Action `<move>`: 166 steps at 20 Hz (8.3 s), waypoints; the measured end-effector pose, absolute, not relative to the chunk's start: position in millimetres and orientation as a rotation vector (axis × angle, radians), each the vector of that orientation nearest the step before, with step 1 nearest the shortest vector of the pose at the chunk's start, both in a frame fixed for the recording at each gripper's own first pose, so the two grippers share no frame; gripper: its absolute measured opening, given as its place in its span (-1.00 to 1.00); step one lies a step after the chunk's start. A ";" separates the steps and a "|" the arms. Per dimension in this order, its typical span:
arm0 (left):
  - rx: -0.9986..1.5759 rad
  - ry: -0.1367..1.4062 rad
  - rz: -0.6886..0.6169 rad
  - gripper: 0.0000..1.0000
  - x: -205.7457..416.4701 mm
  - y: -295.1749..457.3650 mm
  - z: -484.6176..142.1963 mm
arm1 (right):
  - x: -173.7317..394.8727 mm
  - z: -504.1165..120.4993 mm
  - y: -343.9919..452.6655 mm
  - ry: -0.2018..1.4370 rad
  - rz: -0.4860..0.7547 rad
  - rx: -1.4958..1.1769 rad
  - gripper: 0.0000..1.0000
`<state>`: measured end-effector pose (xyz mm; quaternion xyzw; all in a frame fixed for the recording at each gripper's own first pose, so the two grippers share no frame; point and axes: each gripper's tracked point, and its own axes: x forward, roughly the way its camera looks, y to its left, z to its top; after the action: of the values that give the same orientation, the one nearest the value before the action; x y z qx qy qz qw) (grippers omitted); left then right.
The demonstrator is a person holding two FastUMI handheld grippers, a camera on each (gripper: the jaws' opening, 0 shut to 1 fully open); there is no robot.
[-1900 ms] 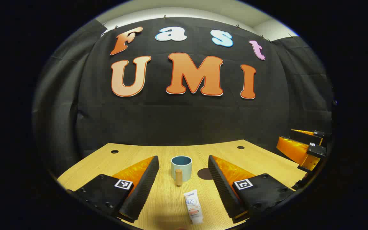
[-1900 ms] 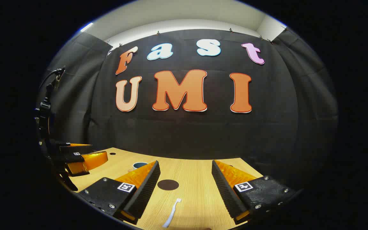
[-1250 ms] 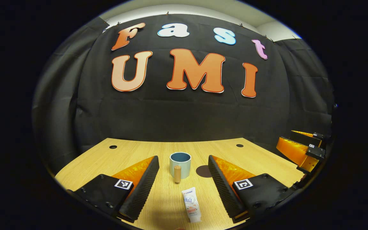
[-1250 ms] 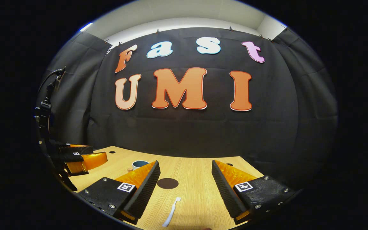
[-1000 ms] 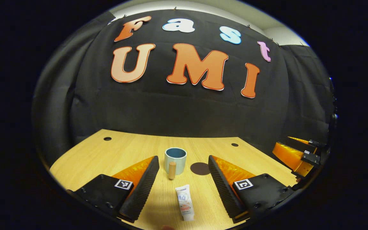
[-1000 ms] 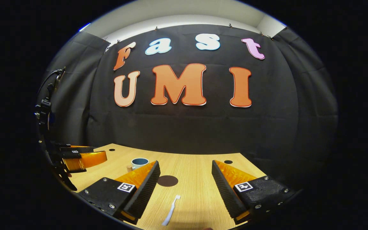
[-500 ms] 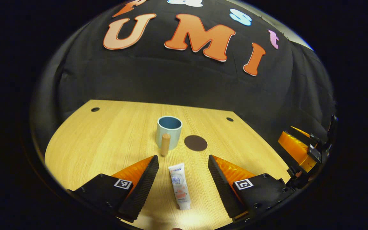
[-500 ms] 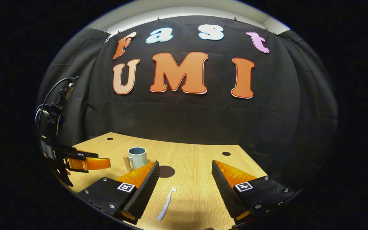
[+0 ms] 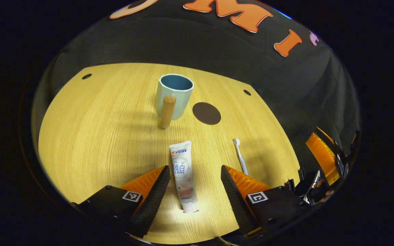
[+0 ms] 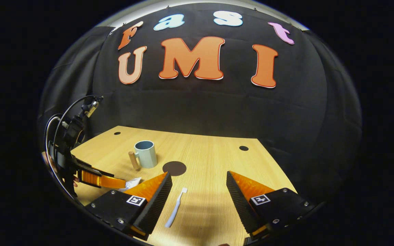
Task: Put the toothbrush and toothpaste on the desktop into the cup, then pick up the cup and place it on the coaster on the desktop.
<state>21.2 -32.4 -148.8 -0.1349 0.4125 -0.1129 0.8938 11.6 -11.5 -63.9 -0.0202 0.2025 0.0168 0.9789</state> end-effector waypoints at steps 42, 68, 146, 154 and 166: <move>0.019 1.304 -0.043 0.02 7.6 -30.0 -231.4 | 8.1 -234.1 39.5 1.311 0.116 0.028 -0.24; 0.001 0.887 -0.095 -0.68 92.0 -25.8 -76.5 | 38.9 -180.6 51.6 1.024 0.191 0.101 -0.91; 0.077 0.004 0.007 0.99 152.7 45.5 -12.5 | 253.3 -24.2 147.9 -0.127 0.413 0.373 -0.92; 0.087 0.001 -0.004 0.98 157.9 39.2 -5.1 | 263.6 -40.7 154.7 -0.099 0.419 0.338 -0.85; 0.114 0.219 -0.083 0.99 189.9 3.5 -4.7 | 215.0 -6.4 116.9 -0.103 0.476 0.247 -0.15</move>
<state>189.9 3.5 -4.7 0.0571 0.1092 -0.0414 0.9915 215.0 116.9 -6.4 0.1219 -0.0510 0.2353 0.9629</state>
